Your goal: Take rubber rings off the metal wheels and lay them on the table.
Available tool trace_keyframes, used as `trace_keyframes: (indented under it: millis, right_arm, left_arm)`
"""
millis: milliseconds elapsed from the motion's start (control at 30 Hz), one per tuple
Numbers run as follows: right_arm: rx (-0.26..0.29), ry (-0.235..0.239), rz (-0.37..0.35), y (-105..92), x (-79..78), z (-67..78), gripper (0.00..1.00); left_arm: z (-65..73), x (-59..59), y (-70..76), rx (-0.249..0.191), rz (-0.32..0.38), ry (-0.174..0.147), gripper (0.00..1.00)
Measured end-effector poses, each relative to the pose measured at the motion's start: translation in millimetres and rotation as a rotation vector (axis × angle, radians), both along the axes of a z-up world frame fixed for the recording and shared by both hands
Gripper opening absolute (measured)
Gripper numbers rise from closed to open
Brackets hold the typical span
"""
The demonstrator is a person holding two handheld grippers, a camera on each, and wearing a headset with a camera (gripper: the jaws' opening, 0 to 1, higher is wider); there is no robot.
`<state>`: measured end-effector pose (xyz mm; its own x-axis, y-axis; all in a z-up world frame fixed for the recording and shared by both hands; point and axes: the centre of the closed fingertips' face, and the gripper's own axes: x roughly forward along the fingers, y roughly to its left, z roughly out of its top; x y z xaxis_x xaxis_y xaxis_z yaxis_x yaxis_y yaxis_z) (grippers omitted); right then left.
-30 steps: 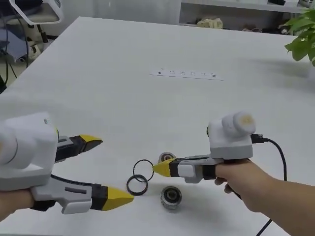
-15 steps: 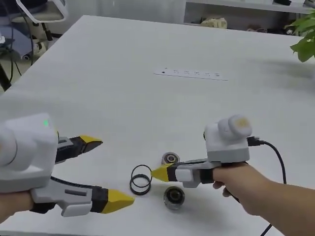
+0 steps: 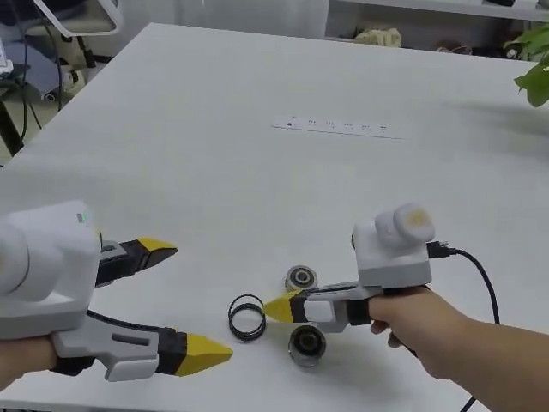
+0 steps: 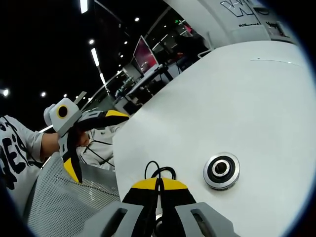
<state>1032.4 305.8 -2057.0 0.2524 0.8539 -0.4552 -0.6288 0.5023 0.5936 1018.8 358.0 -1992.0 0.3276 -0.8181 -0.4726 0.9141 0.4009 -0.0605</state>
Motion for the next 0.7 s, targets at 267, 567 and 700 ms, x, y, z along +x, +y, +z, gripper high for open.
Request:
trace_keyframes:
  millis: [267, 567, 700]
  right_arm:
    - [-0.01, 0.009, -0.008, -1.9, 1.8, -4.5, 0.0]
    - [-0.019, 0.019, -0.007, -1.3, 0.3, -7.4, 0.0]
    - [-0.024, 0.019, -0.007, -1.2, 0.2, -9.0, 0.0]
  left_arm:
    - [-2.5, -2.6, -2.8, 0.004, -0.012, 0.007, 0.84]
    - [-4.4, -3.8, -3.7, 0.005, -0.013, 0.014, 0.84]
    - [-5.2, -4.5, -2.8, 0.008, -0.014, 0.015, 0.83]
